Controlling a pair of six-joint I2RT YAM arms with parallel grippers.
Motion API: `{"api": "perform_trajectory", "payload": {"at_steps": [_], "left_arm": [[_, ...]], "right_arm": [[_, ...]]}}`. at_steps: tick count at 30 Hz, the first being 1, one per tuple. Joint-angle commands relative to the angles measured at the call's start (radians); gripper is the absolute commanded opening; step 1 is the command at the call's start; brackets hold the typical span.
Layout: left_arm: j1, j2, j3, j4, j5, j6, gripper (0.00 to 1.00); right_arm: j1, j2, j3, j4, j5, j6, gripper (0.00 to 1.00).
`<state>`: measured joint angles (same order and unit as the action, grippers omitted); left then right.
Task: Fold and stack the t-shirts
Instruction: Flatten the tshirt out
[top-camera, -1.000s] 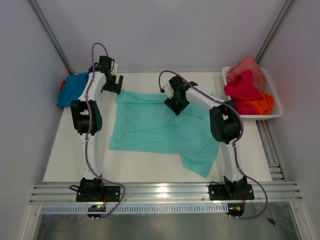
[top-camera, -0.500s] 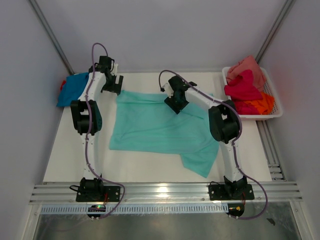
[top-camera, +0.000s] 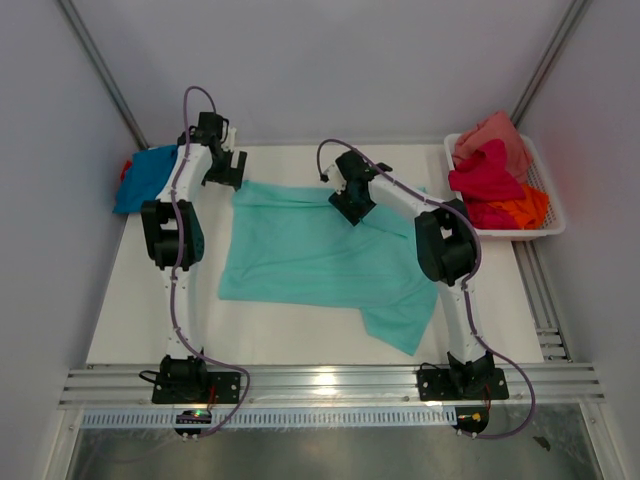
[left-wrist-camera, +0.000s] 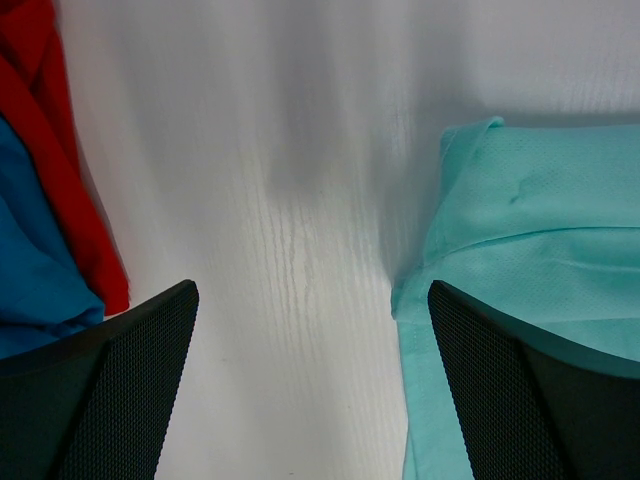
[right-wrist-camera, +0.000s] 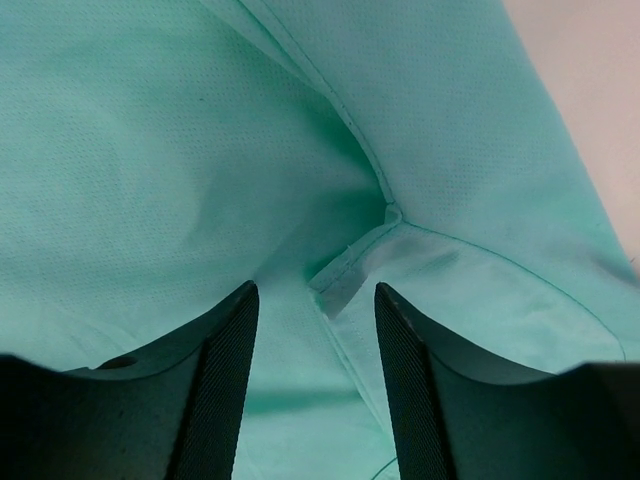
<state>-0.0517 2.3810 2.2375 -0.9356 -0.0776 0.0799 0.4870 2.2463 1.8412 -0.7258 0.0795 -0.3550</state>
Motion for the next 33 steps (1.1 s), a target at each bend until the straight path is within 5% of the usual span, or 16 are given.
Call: {"api": "perform_trajectory", "payload": {"at_steps": [1, 4, 6, 7, 26, 33], "left_arm": [[0.006, -0.045, -0.006, 0.001, 0.016, -0.019, 0.99], [0.006, -0.045, -0.012, 0.000, 0.022, -0.020, 0.99], [0.004, -0.045, -0.013, 0.000, 0.024, -0.022, 0.99], [0.004, -0.045, -0.015, 0.000, 0.025, -0.023, 0.99], [0.030, -0.002, 0.119, 0.030, 0.001, -0.003, 0.99], [0.049, 0.030, 0.135, 0.090, 0.149, -0.008, 0.99]], "right_arm": [[0.004, 0.010, 0.024, 0.029, 0.032, 0.005, 0.54], [0.004, 0.009, 0.009, 0.049, 0.046, -0.002, 0.45], [0.004, 0.010, 0.000, 0.055, 0.049, -0.007, 0.09], [0.004, 0.010, -0.002, 0.055, 0.052, -0.007, 0.03], [0.004, -0.057, 0.038, 0.101, 0.172, -0.127, 0.03], [0.004, -0.070, 0.032, 0.103, 0.178, -0.130, 0.03]]}}
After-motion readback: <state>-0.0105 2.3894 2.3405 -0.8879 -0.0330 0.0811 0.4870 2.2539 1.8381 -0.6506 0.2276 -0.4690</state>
